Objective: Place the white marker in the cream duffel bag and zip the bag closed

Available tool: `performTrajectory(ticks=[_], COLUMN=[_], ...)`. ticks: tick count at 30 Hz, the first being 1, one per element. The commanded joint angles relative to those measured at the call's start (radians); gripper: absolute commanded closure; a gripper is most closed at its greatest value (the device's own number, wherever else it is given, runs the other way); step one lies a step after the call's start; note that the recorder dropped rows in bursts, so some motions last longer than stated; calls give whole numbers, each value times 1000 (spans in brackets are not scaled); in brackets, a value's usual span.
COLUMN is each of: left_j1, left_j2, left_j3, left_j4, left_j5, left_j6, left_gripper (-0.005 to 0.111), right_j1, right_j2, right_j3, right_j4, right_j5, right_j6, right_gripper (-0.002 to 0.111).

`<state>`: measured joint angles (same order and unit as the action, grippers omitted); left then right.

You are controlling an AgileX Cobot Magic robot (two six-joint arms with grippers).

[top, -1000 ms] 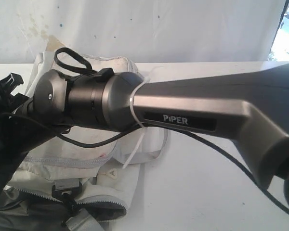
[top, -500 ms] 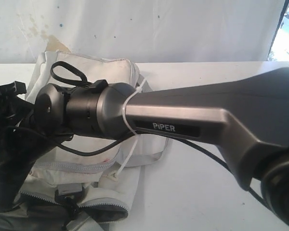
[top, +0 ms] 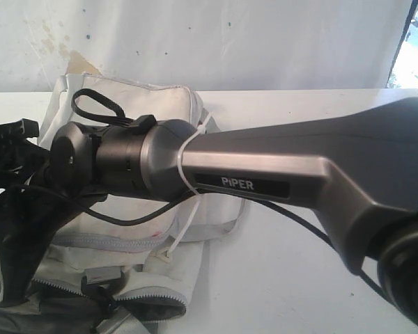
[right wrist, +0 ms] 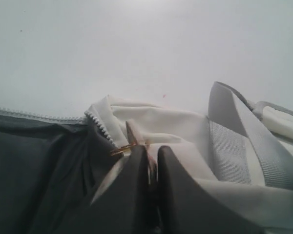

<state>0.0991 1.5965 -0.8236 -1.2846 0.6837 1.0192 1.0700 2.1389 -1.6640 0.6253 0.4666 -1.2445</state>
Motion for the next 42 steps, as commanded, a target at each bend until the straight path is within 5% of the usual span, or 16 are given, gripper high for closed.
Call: performTrajectory(ticks=[1,13,16,22,24,30,42], left_j1=[0,0,0,0,0,16,243], left_j2=[-2,-2,-2,-2,-2,-2,-3], left_j3=[-4,-4,-4,-4,-4,-4,-4], left_j4=[13,28,28,38,50,115,139], left_j5=[6,1,38,94,98,129,408], left_j6=[5,-108,-136,-180,-194,-262,-58], left_gripper=[107,105,88,28,20,22,22], right_j1=[4,4,-7,-34,-42,-47,-68], right_j2=[-19,-115,-116,-115,-115,-115,-115], right_j3=[1,1,1,1,1,1,1], right_j4=[-1,-23,-23,-33,-36,-38,-39], right_j5=[61,41,49,59,70,85,109], right_j6=[5,327,378,411,411,469,564], right_gripper=[108,108,108,108,108,108,108])
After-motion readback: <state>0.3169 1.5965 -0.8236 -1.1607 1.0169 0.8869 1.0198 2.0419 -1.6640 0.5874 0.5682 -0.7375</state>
